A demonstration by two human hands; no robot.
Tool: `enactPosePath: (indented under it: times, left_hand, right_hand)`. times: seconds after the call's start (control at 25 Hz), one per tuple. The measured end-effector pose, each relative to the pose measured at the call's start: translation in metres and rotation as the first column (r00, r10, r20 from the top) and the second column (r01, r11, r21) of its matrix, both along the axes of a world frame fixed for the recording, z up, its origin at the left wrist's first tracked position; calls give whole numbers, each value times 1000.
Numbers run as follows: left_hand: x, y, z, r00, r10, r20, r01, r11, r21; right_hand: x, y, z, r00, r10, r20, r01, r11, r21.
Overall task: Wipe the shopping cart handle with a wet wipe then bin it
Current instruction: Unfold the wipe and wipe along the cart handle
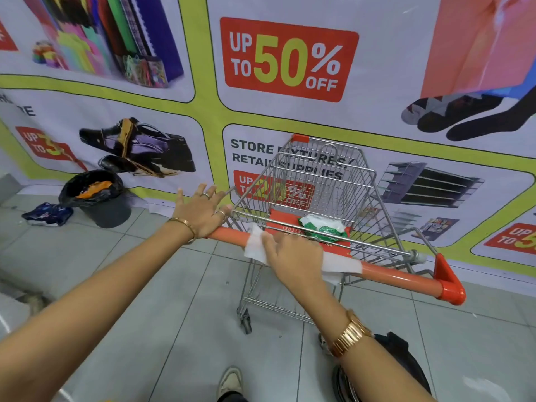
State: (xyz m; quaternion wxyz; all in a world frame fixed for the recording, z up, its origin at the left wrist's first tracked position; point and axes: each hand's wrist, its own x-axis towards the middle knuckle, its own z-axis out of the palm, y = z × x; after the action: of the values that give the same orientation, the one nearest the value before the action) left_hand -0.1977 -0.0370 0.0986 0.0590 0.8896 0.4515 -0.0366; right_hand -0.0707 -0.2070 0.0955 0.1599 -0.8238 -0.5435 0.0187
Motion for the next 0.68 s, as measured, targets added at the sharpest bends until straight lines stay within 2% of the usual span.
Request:
enactPosePath:
  times: [0.12, 0.24, 0.4, 0.6, 0.68]
  left_hand:
    - [-2, 0, -4, 999, 23, 23, -23, 1000, 5]
    - [2, 1, -5, 999, 24, 46, -24, 1000, -9]
    - [-2, 9, -5, 998, 50, 47, -51, 998, 22]
    - [-1, 10, -7, 996, 75, 57, -75, 997, -14]
    - [1, 9, -7, 985, 119, 124, -105, 988, -109]
  right_hand:
    - [2, -11, -6, 984, -77, 158, 79, 997, -7]
    - [-22, 15, -2, 992, -61, 108, 58, 998, 33]
    - [-31, 34, -1, 994, 62, 89, -63, 998, 8]
    - [-9, -2, -8, 959, -35, 282, 26, 999, 38]
    - [-15, 5, -5, 972, -28, 234, 20, 999, 37]
